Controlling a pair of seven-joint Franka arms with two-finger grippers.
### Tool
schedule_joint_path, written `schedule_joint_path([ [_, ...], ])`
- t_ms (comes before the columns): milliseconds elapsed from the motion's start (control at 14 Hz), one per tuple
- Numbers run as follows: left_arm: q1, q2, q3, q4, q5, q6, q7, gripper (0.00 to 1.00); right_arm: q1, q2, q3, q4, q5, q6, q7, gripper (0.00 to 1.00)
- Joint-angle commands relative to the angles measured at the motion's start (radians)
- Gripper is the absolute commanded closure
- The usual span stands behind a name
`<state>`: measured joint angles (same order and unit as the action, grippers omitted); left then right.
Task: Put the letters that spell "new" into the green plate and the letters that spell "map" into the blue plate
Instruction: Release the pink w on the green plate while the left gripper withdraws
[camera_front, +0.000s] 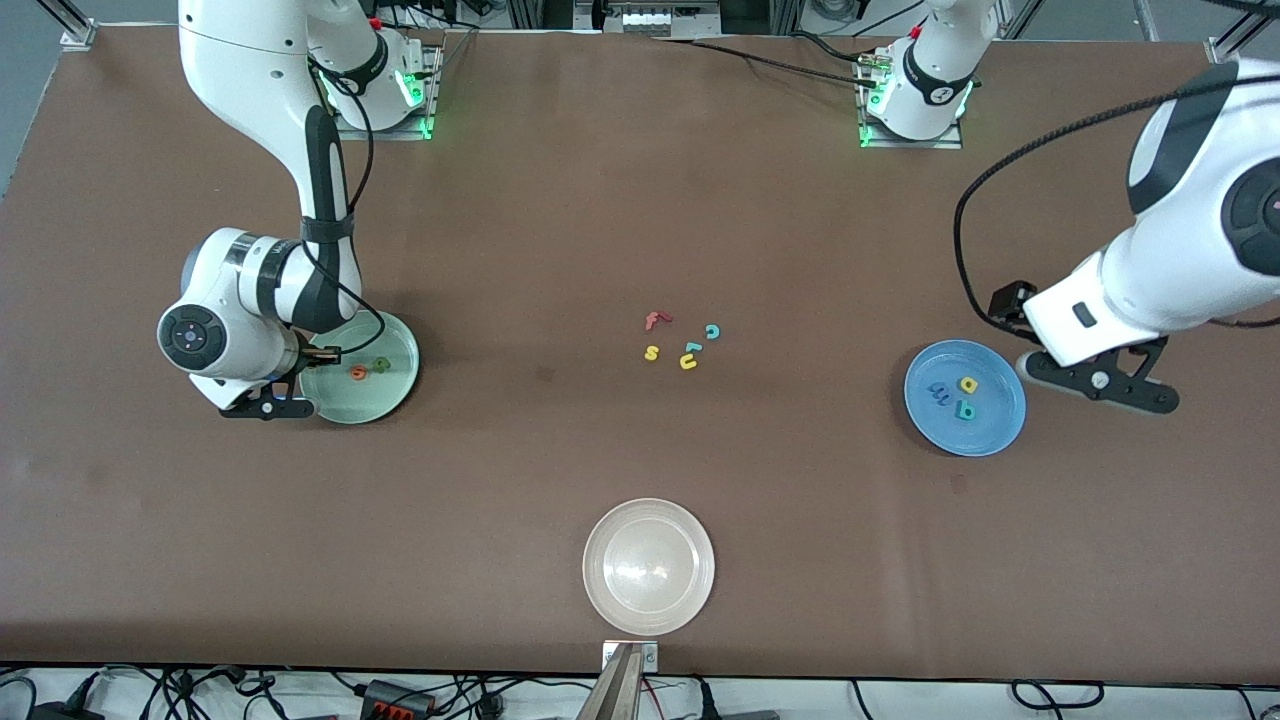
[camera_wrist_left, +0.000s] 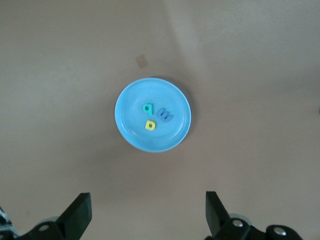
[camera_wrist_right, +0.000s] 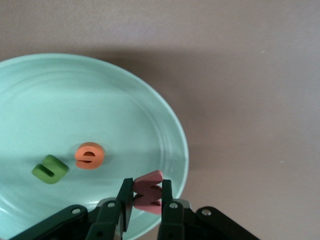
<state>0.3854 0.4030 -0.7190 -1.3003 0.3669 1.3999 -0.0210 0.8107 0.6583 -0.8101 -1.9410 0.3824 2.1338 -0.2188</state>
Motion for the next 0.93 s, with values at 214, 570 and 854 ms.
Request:
schedule_joint_path([
  [214, -0.285, -0.191, 0.536, -0.117, -0.367, 0.069, 0.036, 0.0, 0.002, 0.003, 0.023, -0.019, 0.035, 0.047, -0.017, 0.87],
  [570, -0.451, -0.415, 0.727, -0.422, -0.404, 0.324, 0.036, 0.0, 0.01, -0.026, 0.017, 0.022, 0.038, 0.031, -0.004, 0.0],
  [854, -0.451, -0.449, 0.728, -0.465, -0.344, 0.369, 0.036, 0.0, 0.007, -0.028, -0.004, 0.028, 0.036, 0.023, -0.002, 0.0],
])
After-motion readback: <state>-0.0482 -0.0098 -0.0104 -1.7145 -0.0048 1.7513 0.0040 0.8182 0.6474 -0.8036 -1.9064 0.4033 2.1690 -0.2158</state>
